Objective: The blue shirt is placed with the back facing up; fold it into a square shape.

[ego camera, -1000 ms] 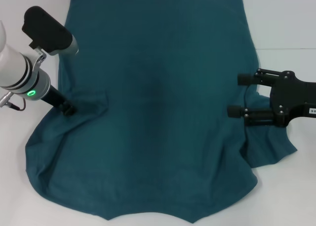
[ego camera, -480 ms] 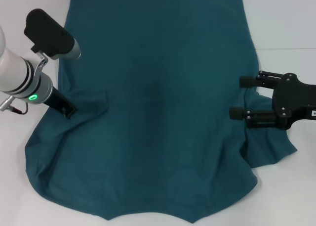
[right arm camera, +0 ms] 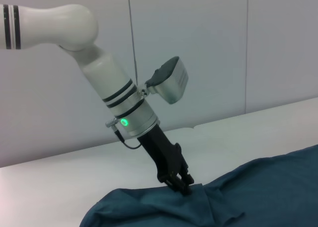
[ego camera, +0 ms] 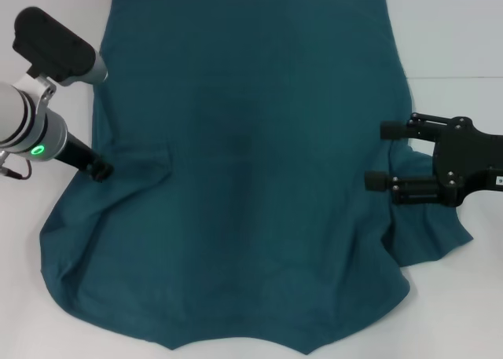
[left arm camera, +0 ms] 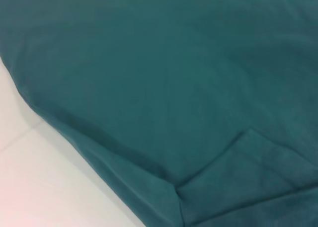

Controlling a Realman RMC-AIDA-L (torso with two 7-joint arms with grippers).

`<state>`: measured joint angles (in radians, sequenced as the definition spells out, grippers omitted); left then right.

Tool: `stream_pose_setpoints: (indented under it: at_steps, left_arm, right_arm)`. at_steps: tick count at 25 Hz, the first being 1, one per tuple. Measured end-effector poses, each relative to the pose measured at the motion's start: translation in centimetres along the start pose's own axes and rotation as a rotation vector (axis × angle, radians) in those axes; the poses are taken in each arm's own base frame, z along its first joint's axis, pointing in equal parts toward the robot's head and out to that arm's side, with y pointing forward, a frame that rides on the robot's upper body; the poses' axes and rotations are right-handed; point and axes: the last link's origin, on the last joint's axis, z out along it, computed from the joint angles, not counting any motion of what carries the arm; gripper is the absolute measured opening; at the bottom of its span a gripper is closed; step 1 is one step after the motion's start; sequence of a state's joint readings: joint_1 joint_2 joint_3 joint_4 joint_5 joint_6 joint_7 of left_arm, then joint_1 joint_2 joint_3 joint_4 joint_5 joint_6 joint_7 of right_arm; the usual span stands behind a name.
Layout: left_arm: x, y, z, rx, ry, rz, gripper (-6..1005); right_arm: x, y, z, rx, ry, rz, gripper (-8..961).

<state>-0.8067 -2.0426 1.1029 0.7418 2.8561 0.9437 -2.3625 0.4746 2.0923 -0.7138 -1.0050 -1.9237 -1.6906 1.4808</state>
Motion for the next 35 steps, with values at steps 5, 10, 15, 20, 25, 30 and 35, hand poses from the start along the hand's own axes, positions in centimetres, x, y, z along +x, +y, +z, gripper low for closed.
stream_pose_setpoints:
  at_steps: [5, 10, 15, 20, 25, 30, 35]
  left_arm:
    - [0.0, 0.0, 0.4, 0.002, -0.006, 0.0, 297]
    - [0.3, -0.4, 0.4, 0.024, 0.016, -0.009, 500]
    - [-0.1, -0.3, 0.8, 0.02, -0.002, -0.007, 697]
    - [-0.4, 0.0, 1.2, 0.012, -0.023, 0.006, 843]
    - [-0.2, 0.5, 1.4, 0.008, -0.028, 0.046, 888]
    - [-0.1, 0.8, 1.4, 0.006, -0.026, 0.056, 776]
    - [0.0, 1.1, 1.5, 0.0, -0.026, 0.076, 569]
  right_arm:
    - [-0.2, -0.1, 0.2, -0.002, -0.001, -0.006, 913]
    - [-0.3, -0.1, 0.4, -0.005, 0.001, -0.01, 914]
    - [-0.4, -0.2, 0.4, -0.005, 0.001, -0.01, 913]
    - [-0.4, -0.2, 0.5, -0.006, -0.001, -0.012, 912]
    - [-0.5, -0.2, 0.5, -0.005, -0.003, -0.01, 911]
    - [-0.3, -0.2, 0.4, -0.002, -0.003, -0.002, 911]
    - [-0.2, -0.1, 0.3, 0.001, -0.003, 0.002, 911]
